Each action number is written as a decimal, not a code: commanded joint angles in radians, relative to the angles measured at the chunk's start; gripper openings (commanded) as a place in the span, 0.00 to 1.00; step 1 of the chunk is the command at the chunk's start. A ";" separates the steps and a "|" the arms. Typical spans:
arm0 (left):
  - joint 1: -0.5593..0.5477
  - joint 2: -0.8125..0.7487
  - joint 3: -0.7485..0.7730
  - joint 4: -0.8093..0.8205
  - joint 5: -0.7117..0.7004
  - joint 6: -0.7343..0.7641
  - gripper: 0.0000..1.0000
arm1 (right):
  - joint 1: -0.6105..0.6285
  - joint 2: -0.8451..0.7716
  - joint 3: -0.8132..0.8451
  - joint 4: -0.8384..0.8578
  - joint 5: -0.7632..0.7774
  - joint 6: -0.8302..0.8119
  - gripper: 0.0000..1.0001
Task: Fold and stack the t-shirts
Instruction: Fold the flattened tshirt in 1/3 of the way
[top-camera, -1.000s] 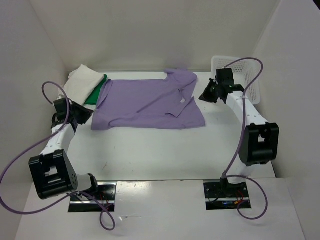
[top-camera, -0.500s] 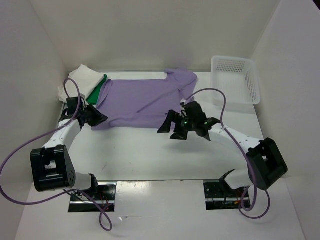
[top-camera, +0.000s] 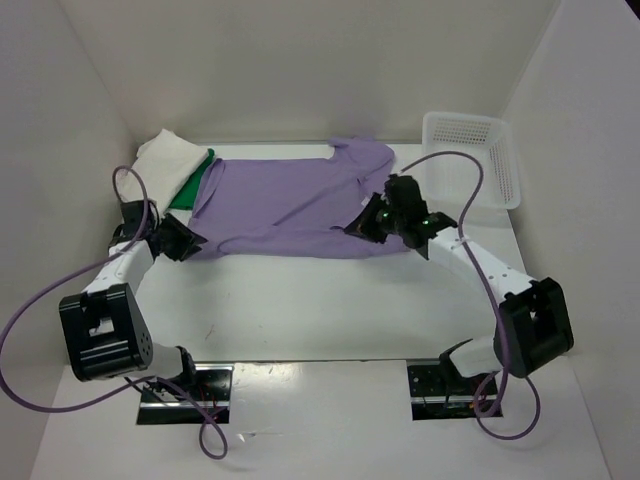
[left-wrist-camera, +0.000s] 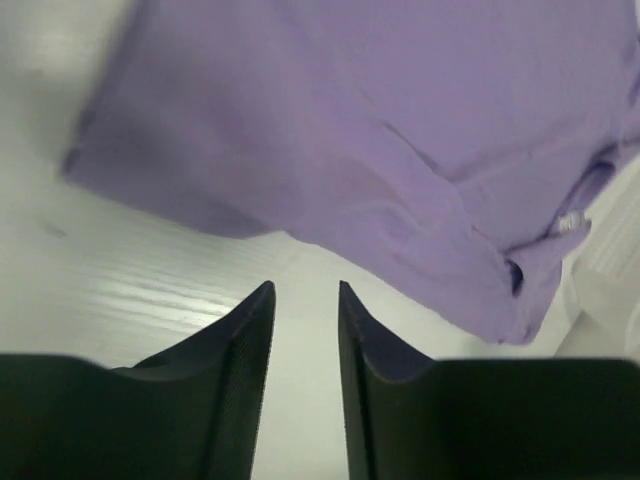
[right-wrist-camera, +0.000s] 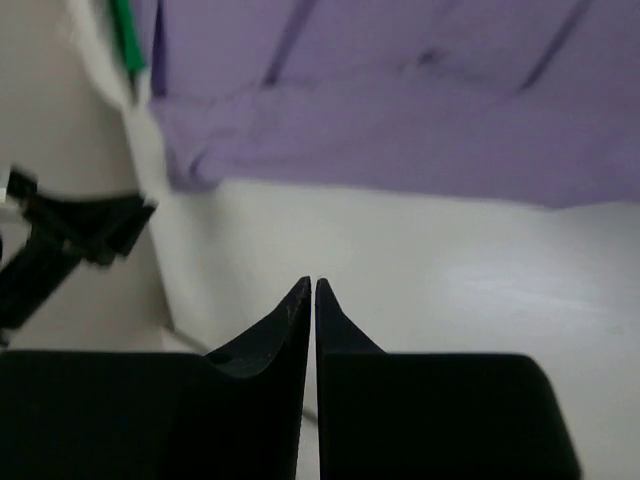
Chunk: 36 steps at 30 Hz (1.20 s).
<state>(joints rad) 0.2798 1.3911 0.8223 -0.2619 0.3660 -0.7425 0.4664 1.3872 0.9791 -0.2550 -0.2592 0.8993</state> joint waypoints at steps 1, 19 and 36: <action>0.050 0.005 -0.038 -0.002 -0.041 -0.066 0.42 | -0.197 0.019 0.055 -0.219 0.284 -0.069 0.09; 0.087 0.123 -0.106 0.047 -0.176 -0.155 0.44 | -0.407 0.173 -0.157 -0.064 0.354 0.001 0.43; 0.087 0.146 -0.138 0.119 -0.185 -0.204 0.44 | -0.356 0.160 -0.169 0.034 0.291 0.015 0.46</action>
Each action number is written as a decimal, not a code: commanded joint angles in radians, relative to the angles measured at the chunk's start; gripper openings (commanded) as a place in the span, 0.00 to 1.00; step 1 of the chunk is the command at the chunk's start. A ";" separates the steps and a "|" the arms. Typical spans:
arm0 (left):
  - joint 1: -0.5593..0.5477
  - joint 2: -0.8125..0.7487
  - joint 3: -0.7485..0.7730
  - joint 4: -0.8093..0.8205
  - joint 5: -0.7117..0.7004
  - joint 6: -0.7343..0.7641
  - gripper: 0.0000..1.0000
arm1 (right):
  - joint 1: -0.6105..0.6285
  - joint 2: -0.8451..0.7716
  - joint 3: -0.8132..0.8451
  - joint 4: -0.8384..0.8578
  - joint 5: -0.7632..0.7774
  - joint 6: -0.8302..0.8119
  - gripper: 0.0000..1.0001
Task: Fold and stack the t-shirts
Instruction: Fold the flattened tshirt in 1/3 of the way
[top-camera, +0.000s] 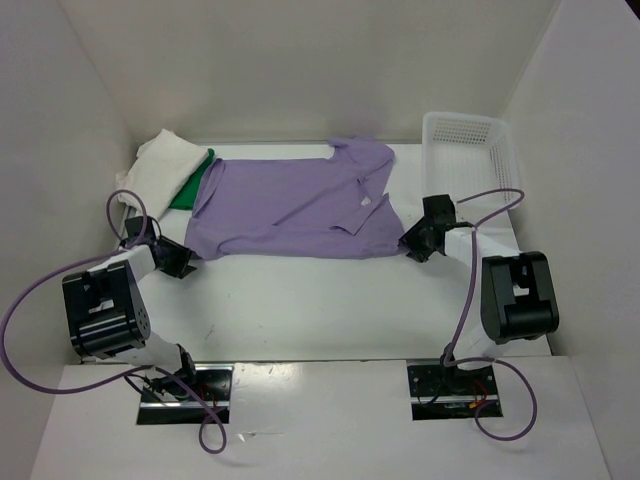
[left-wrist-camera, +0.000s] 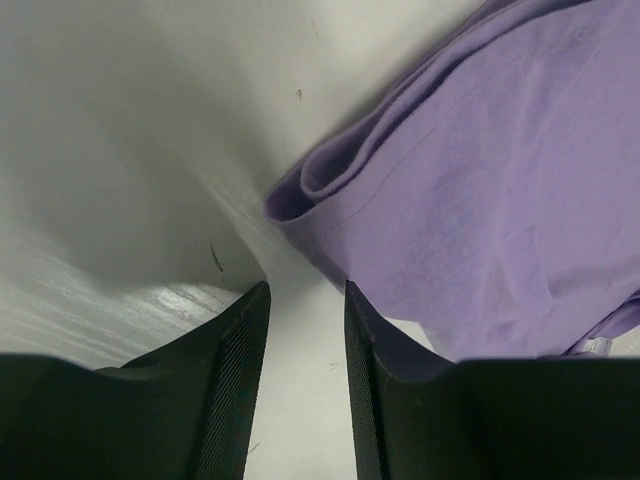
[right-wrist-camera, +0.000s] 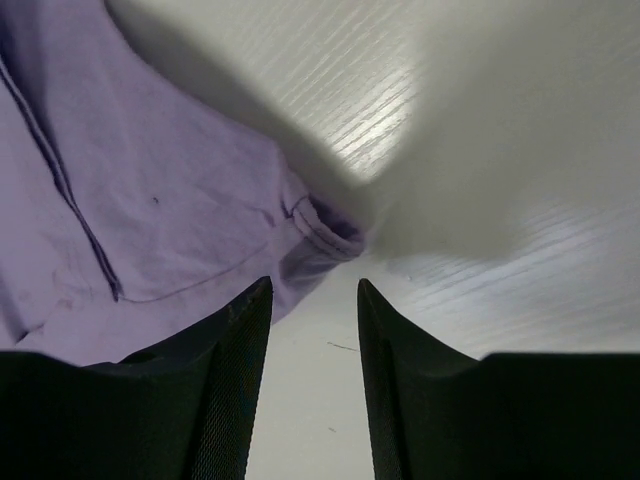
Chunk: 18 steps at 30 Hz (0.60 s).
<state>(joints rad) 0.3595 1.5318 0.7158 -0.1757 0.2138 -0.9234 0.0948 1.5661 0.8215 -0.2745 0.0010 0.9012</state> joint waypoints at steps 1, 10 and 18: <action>0.007 0.014 -0.032 0.042 -0.033 -0.023 0.44 | 0.016 0.012 0.014 0.029 0.031 0.013 0.46; 0.007 0.071 -0.012 0.094 -0.033 -0.069 0.29 | 0.016 0.101 0.079 -0.001 0.083 0.025 0.34; 0.007 0.036 0.053 0.027 -0.027 -0.032 0.00 | 0.016 0.002 0.100 -0.112 0.145 0.009 0.00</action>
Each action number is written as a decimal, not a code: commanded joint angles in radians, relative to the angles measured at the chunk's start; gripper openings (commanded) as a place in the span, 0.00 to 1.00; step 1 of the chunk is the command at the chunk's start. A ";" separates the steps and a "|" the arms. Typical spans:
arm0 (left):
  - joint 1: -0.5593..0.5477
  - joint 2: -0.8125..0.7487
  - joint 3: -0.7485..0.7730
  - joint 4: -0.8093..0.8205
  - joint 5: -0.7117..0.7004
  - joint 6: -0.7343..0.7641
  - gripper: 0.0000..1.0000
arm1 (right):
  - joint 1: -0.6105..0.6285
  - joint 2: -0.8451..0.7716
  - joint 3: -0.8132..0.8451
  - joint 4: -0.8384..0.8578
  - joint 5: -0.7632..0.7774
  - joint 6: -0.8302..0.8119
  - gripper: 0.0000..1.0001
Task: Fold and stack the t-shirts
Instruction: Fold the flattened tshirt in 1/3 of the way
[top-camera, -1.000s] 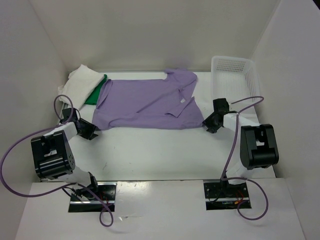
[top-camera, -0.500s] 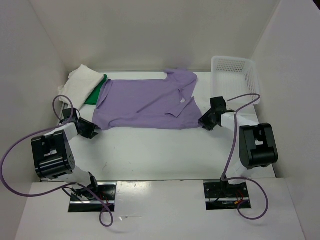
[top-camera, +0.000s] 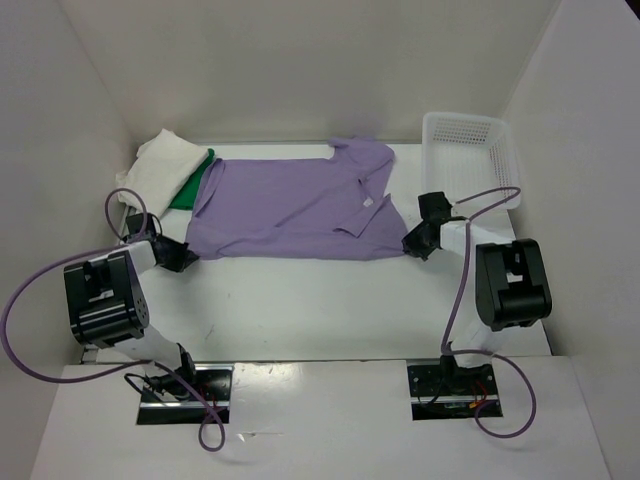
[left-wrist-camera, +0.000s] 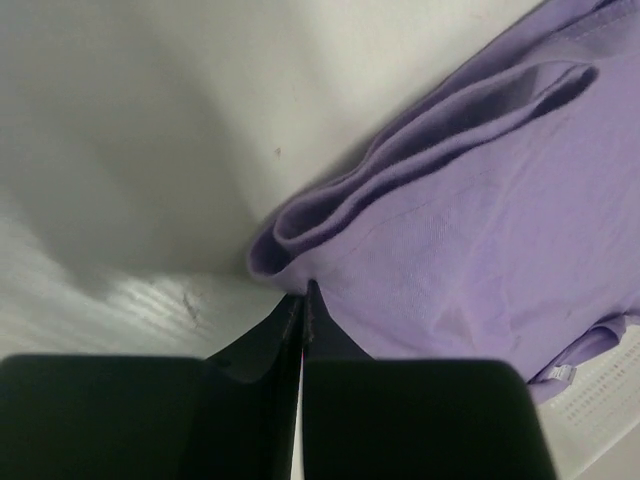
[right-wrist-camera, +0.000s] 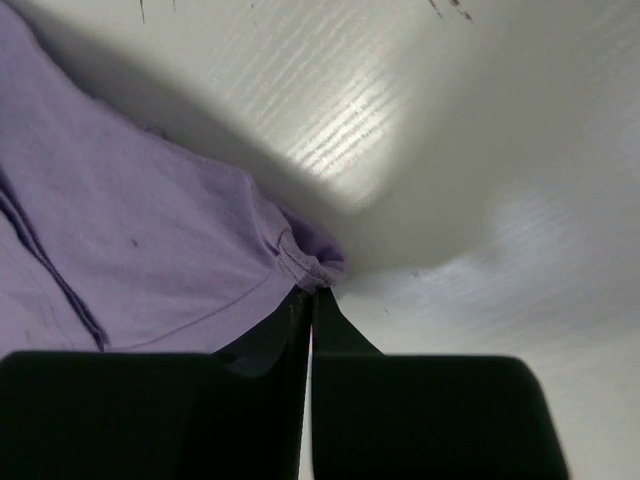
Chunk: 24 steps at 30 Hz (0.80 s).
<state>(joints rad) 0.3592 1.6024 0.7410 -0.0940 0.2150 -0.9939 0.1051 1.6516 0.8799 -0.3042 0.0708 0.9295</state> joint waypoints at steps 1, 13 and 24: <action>0.007 -0.064 0.028 -0.073 -0.028 0.049 0.00 | -0.005 -0.119 0.051 -0.102 0.075 -0.033 0.00; 0.007 -0.392 0.168 -0.404 0.107 0.198 0.00 | -0.027 -0.550 0.272 -0.496 0.032 -0.164 0.00; 0.033 -0.475 0.065 -0.467 0.078 0.228 0.00 | -0.045 -0.642 0.136 -0.585 -0.104 -0.199 0.00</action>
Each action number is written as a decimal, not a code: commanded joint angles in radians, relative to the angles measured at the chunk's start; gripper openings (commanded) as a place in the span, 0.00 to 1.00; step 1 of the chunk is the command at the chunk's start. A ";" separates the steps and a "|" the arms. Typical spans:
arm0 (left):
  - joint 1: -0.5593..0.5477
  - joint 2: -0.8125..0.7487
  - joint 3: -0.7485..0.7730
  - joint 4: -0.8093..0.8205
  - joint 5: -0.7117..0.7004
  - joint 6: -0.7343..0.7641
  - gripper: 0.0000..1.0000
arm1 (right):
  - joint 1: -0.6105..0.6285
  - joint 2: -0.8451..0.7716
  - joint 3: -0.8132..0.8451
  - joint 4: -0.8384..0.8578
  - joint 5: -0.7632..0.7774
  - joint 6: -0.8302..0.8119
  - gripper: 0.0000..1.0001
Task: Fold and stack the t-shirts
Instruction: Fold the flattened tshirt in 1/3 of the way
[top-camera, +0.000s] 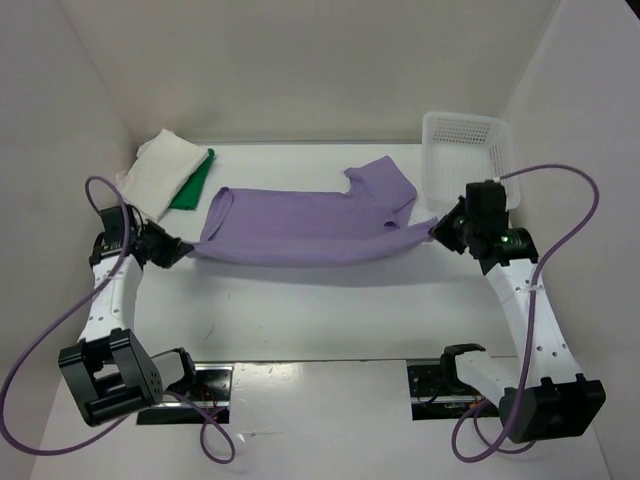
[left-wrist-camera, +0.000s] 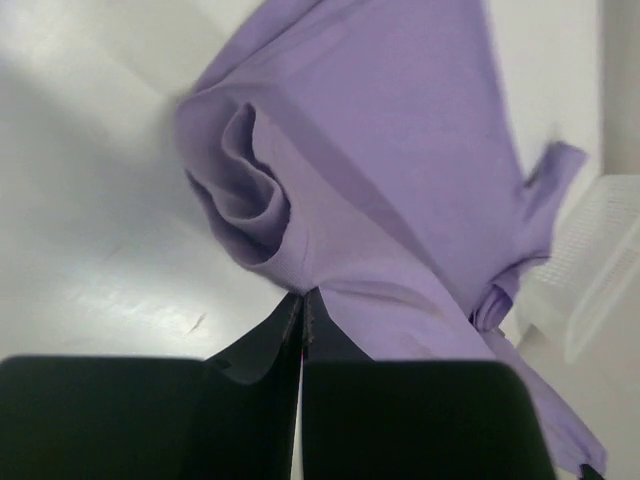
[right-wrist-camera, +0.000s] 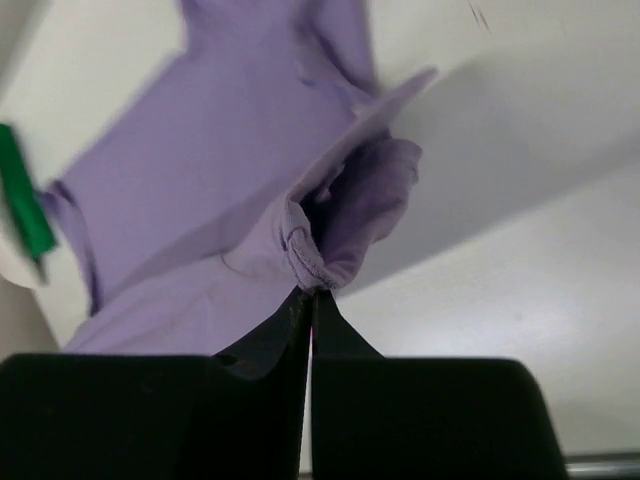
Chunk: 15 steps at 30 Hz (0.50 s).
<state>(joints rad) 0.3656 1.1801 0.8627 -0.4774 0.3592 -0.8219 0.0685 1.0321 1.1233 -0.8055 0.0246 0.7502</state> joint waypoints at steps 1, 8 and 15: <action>0.041 -0.068 -0.082 -0.102 -0.066 0.056 0.00 | -0.009 -0.033 -0.182 -0.093 -0.074 -0.006 0.00; 0.050 -0.112 -0.197 -0.190 0.070 -0.005 0.22 | -0.009 -0.101 -0.224 -0.239 -0.163 0.028 0.07; 0.061 -0.154 -0.099 -0.257 -0.047 0.015 0.97 | -0.009 -0.119 -0.108 -0.403 -0.096 -0.012 0.61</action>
<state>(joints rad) 0.4171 1.0565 0.6563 -0.7086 0.3836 -0.8318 0.0669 0.9237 0.9554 -1.1072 -0.1101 0.7593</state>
